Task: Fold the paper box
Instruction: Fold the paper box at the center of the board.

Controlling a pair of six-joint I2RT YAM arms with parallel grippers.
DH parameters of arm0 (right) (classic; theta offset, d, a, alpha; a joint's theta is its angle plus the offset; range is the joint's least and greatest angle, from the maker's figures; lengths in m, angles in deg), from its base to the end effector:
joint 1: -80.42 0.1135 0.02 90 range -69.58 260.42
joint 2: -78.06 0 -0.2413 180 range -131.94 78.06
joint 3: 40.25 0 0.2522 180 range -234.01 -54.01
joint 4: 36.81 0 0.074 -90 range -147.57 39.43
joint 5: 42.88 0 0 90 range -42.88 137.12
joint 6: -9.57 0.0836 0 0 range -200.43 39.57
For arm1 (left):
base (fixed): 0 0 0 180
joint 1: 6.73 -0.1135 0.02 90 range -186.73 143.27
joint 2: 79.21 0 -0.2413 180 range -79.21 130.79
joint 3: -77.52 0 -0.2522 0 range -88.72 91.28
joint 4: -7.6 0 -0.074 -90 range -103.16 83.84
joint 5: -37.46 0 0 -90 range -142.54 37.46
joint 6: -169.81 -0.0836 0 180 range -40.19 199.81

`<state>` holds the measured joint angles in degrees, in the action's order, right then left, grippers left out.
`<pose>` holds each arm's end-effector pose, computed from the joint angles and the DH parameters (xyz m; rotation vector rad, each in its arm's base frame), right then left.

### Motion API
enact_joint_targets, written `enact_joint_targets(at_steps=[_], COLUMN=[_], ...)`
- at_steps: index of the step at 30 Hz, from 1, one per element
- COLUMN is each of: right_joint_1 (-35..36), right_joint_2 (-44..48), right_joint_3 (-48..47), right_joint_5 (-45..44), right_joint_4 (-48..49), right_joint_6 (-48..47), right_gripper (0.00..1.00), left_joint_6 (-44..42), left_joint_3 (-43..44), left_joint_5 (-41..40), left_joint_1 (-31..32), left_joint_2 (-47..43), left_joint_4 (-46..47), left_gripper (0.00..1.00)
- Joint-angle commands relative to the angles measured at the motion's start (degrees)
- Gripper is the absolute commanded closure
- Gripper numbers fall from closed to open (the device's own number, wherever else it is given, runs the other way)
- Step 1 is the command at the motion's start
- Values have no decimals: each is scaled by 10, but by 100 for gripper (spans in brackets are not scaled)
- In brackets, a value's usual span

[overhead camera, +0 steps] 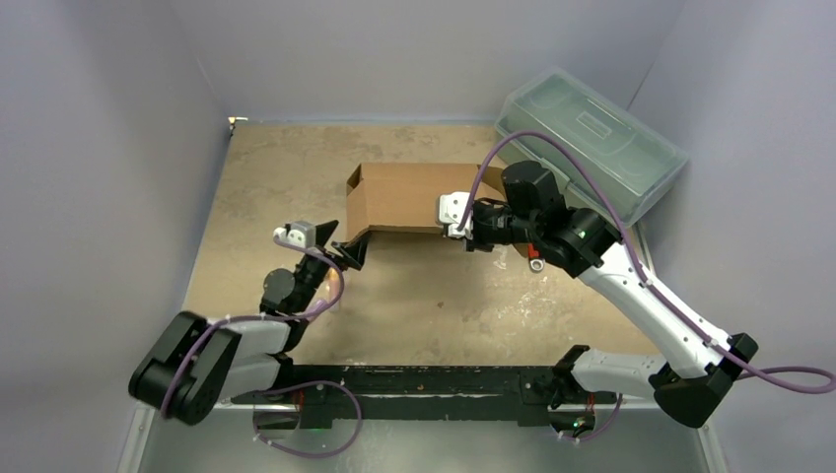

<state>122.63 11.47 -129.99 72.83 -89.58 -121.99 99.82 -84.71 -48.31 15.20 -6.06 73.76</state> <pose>0.1873 0.2189 0.3603 -1.5695 1.3430 0.4740 0.2277 -0.0983 0.1663 0.0868 1.4122 -0.6600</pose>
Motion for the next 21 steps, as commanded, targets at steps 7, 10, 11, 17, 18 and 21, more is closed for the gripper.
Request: enact_joint_targets(at_steps=[7, 10, 11, 17, 18, 21], right_joint_1=[-6, -6, -7, -6, -7, -6], right_joint_2=[-11, -17, -18, -20, -20, -20], right_joint_3=[-6, -9, -10, -13, -14, -24], right_joint_5=[38, 42, 44, 47, 46, 39], right_joint_4=[6, 4, 4, 4, 2, 0], right_joint_6=[3, 2, 1, 0, 0, 0], right_gripper=[100, 100, 100, 100, 100, 100], left_joint_6=[64, 47, 37, -46, -54, -70], left_joint_3=[-72, -82, -81, -56, -50, -49], left_joint_5=[-40, -51, -52, -60, -64, -90], left_joint_1=[2, 2, 2, 2, 2, 2], left_joint_2=[-207, -244, -250, -195, -175, -105], left_joint_4=[-141, -176, -187, -161, -150, -79], left_gripper=[1, 1, 2, 5, 6, 8])
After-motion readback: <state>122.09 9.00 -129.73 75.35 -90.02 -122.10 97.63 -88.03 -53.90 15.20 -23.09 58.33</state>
